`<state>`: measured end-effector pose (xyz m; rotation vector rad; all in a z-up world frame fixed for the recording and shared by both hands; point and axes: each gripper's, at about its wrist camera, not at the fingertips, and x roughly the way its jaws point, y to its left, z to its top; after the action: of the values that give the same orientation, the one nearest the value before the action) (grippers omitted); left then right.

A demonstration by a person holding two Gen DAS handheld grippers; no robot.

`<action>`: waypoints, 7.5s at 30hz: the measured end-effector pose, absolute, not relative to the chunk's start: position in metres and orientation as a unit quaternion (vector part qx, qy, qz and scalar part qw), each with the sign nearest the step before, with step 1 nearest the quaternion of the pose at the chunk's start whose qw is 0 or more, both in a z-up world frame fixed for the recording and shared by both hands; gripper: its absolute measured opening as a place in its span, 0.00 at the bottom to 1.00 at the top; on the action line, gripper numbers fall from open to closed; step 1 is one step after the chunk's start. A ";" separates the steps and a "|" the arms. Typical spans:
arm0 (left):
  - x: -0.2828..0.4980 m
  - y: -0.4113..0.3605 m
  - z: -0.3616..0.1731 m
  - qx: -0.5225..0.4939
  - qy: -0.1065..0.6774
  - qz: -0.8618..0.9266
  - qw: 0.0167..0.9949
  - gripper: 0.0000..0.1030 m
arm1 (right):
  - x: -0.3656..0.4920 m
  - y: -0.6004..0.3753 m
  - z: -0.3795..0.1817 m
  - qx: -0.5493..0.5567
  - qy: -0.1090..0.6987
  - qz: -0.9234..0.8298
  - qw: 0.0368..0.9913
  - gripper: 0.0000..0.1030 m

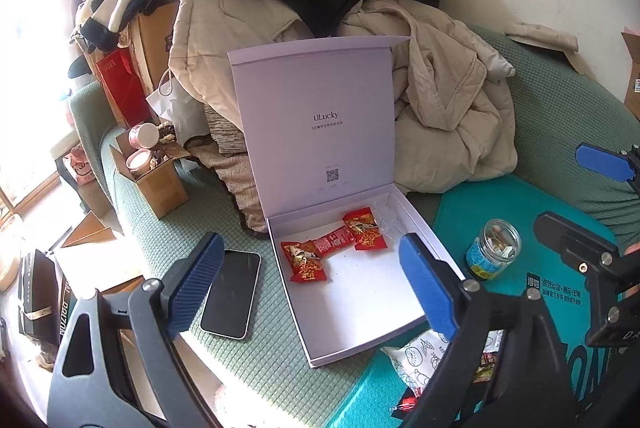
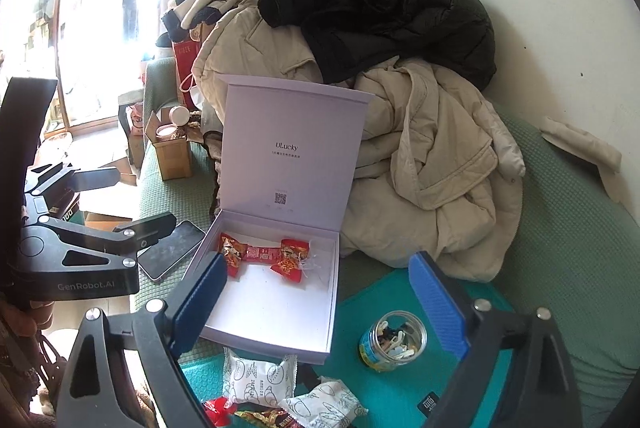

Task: Organize objects
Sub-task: 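Withdraw both grippers from the box back toward the snack pile, then move the left gripper to the red fan toy while the right gripper approaches the green-gold snack bag, then grasp the green-gold snack bag with the right gripper while the left gripper grasps the red fan, then lift the green-gold bag with the right gripper while the left gripper lifts the red fan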

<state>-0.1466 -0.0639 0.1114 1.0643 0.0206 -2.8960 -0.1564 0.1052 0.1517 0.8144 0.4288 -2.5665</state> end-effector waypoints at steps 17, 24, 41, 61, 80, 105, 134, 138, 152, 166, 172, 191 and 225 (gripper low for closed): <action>-0.111 -0.038 0.081 0.365 0.003 -0.931 -0.005 0.86 | -0.117 0.138 0.113 0.318 0.117 -0.921 0.192 0.91; -0.101 -0.029 0.061 0.384 0.008 -0.923 -0.022 0.86 | -0.104 0.149 0.094 0.332 0.110 -0.920 0.177 0.91; -0.091 -0.017 0.005 0.445 0.015 -0.895 -0.042 0.86 | -0.090 0.156 0.043 0.378 0.105 -0.904 0.173 0.91; -0.081 0.003 -0.056 0.510 -0.021 -0.857 -0.075 0.86 | -0.080 0.167 -0.029 0.445 0.070 -0.872 0.192 0.91; -0.092 -0.004 -0.090 0.555 0.013 -0.825 -0.109 0.86 | -0.108 0.160 -0.066 0.456 0.061 -0.867 0.191 0.90; -0.094 -0.003 -0.110 0.533 0.033 -0.837 -0.121 0.79 | -0.094 0.173 -0.074 0.478 0.022 -0.854 0.205 0.30; -0.090 -0.006 -0.107 0.507 0.021 -0.853 -0.121 0.62 | -0.064 0.175 -0.069 0.469 0.065 -0.856 0.210 0.66; -0.095 -0.005 -0.110 0.508 0.020 -0.851 -0.128 0.62 | -0.073 0.175 -0.076 0.473 0.058 -0.854 0.208 0.67; -0.092 0.000 -0.109 0.500 0.012 -0.850 -0.166 0.38 | -0.085 0.173 -0.092 0.483 0.037 -0.848 0.215 0.55; -0.078 -0.010 -0.104 0.507 0.043 -0.843 -0.173 0.28 | -0.073 0.178 -0.088 0.483 0.012 -0.847 0.223 0.40; -0.071 -0.006 -0.093 0.495 0.033 -0.851 -0.174 0.28 | -0.067 0.182 -0.081 0.478 0.007 -0.850 0.223 0.40; -0.062 -0.014 -0.051 0.463 0.015 -0.876 -0.134 0.28 | -0.058 0.168 -0.033 0.438 0.032 -0.863 0.249 0.40; -0.054 -0.085 0.011 0.433 0.021 -0.900 -0.038 0.28 | -0.080 0.078 0.035 0.358 0.110 -0.858 0.351 0.40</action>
<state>-0.0541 -0.0849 0.0107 1.3931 0.0679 -2.8987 -0.0800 0.0783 0.0350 0.9276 0.2840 -2.2217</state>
